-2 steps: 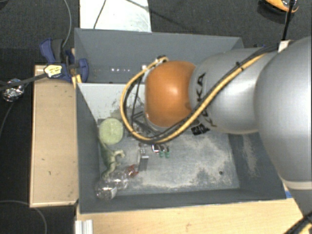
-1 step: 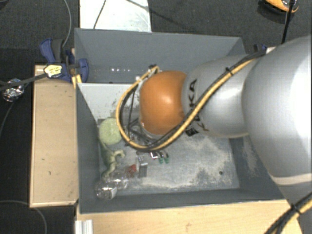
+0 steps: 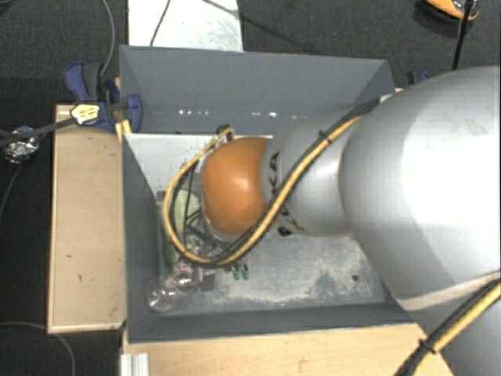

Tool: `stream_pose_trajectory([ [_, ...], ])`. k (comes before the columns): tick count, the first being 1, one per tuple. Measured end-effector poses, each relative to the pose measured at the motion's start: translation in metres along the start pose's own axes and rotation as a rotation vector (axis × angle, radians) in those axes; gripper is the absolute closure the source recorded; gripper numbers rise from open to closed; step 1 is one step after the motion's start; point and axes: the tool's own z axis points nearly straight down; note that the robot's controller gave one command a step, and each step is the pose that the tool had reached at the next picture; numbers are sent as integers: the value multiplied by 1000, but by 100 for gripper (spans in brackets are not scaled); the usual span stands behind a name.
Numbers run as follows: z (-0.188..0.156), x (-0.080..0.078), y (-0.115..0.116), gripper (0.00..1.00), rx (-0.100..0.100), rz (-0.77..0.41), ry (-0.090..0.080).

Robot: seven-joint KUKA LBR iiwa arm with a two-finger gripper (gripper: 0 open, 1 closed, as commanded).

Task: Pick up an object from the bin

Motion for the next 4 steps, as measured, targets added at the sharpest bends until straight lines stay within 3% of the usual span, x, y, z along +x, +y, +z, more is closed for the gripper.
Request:
stream_pose_trajectory([
  [4,0,-6,2,100,7,-27,0],
])
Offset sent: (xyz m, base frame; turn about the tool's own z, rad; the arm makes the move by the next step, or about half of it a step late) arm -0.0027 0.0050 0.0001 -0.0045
